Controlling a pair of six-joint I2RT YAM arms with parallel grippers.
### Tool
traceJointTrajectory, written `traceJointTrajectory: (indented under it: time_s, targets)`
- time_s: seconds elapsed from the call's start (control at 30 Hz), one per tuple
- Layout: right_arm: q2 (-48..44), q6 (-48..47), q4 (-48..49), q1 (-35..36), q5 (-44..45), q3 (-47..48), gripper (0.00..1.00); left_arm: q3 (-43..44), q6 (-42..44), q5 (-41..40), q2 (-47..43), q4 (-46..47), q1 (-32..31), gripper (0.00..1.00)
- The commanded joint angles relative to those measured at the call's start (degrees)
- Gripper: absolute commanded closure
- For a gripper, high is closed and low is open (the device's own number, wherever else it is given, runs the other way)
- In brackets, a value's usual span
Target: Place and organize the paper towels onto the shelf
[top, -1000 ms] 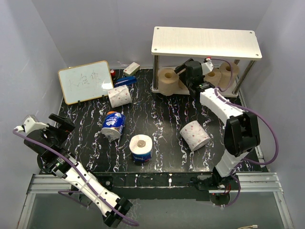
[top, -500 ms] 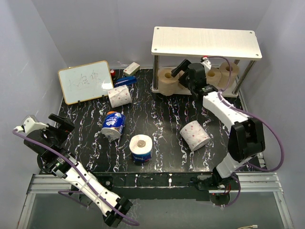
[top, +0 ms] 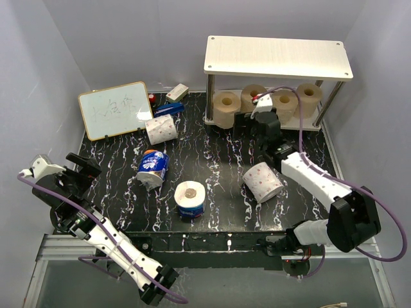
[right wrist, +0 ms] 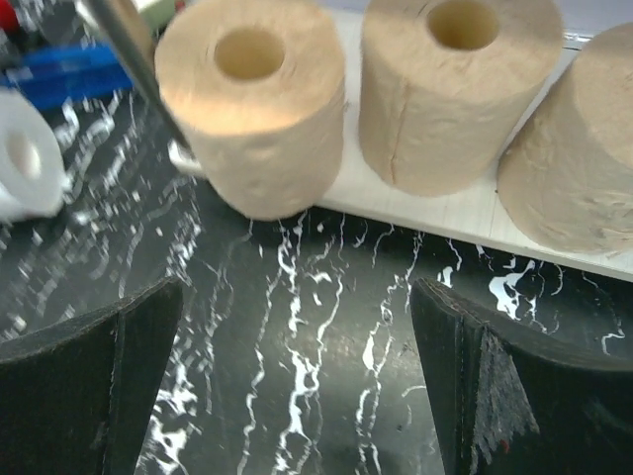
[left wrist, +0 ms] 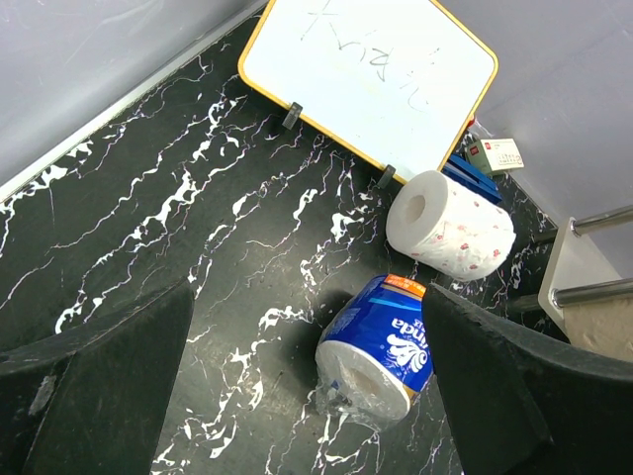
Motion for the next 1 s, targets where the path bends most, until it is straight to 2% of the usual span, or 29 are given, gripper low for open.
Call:
traceJointTrajectory:
  time_s: [0.0, 0.1, 0.3, 0.5, 0.63, 0.8, 0.97]
  targets:
    - [-0.94, -14.40, 8.93, 3.66, 5.71, -2.26, 0.02, 0.07, 0.54, 1.55, 0.19, -0.01, 0.40, 0.02]
    - [0.32, -15.01, 11.44, 4.96, 6.47, -2.58, 0.02, 0.06, 0.54, 1.50, 0.32, -0.09, 0.40, 0.02]
    - [5.30, -25.32, 25.94, 10.01, 16.01, -5.84, 0.02, 0.13, 0.54, 1.13, 0.50, -0.16, 0.41, 0.02]
    - [12.13, -24.07, 28.53, 10.60, 17.50, -3.72, 0.02, 0.16, 0.55, 0.97, 1.39, -0.25, 0.44, 0.02]
    - [15.84, -27.72, 35.35, 10.94, 18.40, -3.82, 0.02, 0.11, 0.46, 0.78, 1.68, -0.25, 0.40, 0.02]
    - [23.53, -32.44, 39.61, 10.94, 24.09, 1.26, 0.02, 0.18, 0.46, 0.69, 1.88, -0.36, 0.40, 0.02]
    - [29.05, -36.38, 46.64, 11.07, 23.83, 3.00, 0.02, 0.25, 0.46, 0.70, 2.73, -0.42, 0.37, 0.02]
